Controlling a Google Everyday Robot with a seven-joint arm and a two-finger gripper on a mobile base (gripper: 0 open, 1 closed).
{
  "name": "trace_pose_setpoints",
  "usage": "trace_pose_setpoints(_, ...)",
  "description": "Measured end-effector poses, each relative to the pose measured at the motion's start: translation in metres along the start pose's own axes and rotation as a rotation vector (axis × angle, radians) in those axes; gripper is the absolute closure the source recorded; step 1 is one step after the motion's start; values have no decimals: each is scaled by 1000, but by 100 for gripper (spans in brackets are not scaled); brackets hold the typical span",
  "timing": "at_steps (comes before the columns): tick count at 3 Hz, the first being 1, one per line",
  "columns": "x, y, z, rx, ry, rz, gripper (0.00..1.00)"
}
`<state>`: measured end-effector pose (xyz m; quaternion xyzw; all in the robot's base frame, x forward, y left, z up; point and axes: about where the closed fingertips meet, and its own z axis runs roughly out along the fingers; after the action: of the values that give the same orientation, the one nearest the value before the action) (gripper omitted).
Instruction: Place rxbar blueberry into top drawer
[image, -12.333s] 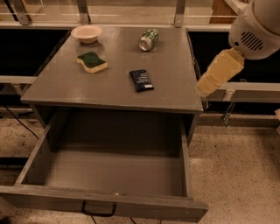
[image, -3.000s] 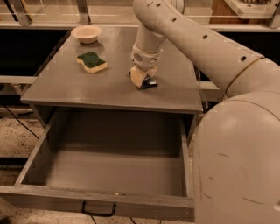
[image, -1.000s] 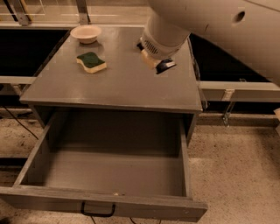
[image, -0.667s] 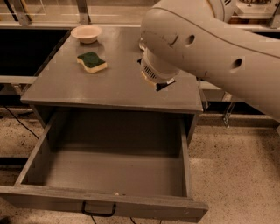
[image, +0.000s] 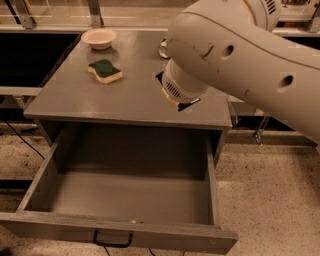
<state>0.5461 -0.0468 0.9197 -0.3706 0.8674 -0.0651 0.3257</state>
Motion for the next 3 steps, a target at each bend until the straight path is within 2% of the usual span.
trace_pose_setpoints(3,41,28,8,-93,15,13,100)
